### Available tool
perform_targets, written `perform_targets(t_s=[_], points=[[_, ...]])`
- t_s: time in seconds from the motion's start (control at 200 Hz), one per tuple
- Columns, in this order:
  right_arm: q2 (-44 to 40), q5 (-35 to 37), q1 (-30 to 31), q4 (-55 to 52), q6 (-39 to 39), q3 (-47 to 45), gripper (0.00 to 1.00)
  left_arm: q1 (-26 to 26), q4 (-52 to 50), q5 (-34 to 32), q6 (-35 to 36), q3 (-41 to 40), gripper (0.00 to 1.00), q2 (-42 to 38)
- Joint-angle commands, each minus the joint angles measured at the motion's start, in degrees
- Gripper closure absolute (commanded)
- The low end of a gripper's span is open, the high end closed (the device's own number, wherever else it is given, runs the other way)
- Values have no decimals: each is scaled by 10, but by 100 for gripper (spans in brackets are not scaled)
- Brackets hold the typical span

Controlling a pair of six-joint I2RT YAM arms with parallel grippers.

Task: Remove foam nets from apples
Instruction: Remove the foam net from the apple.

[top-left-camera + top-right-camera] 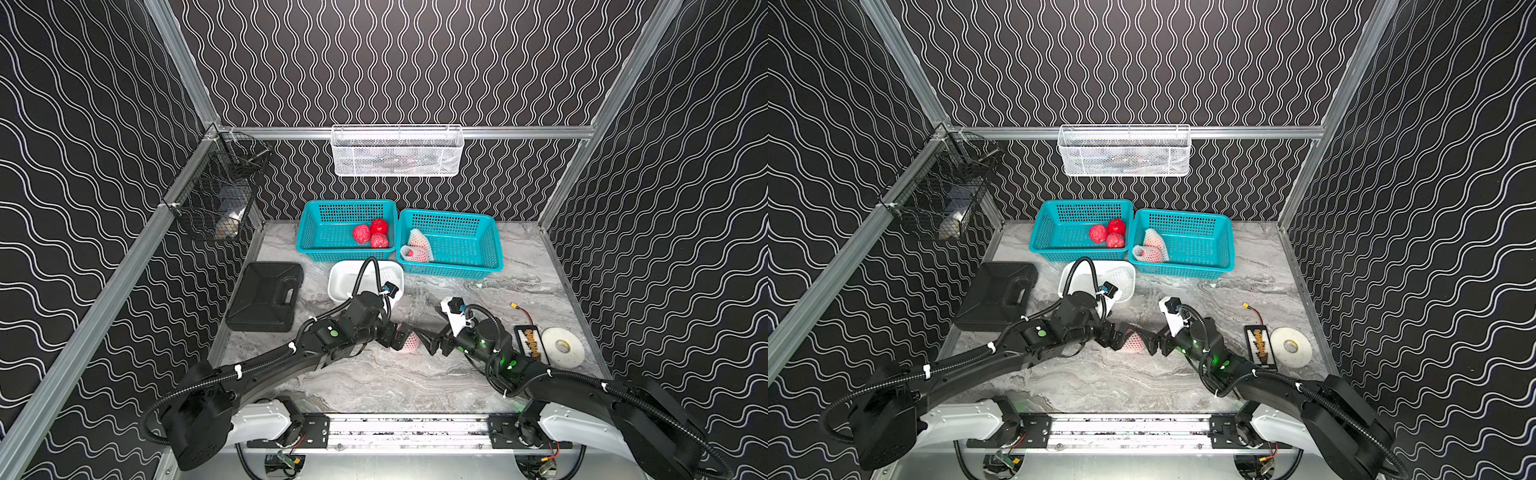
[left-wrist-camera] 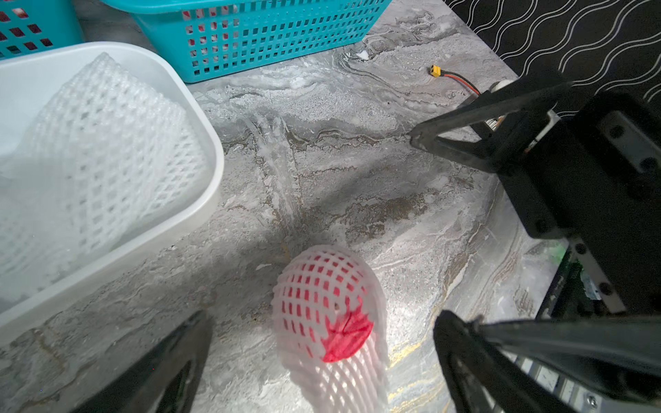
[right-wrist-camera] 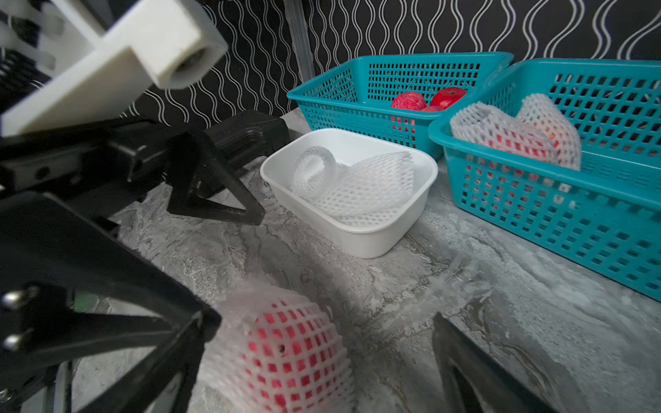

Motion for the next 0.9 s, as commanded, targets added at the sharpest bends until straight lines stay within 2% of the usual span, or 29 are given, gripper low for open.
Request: perform_targets(t_s=[0.0,0.17,0.335,0.405,0.611,0.676,0.726,0.851,0.896], points=[[-5,27,1,16,5,-5,0,0,-3,2,-3,4,1,17],[-7,27,1,24,5,-9,0,-2,48,24,-1,-8,1,50],[-21,39,0,21,5,-15,0,-5,58,1,0,-19,1,76],[-21,40,1,21,6,-15,0,-5,70,12,-1,-25,6,77],[-22,41,1,27,7,-18,0,-7,87,20,-3,-40,48,66],[-25,44,1,29,8,-21,0,-7,84,15,2,-40,64,57],[-28,45,1,32,9,-23,0,-7,74,12,7,-34,69,53],[-32,45,1,34,9,-25,0,-7,30,3,20,-8,89,57],[-32,44,1,33,9,-24,0,-7,19,7,23,-1,91,58]])
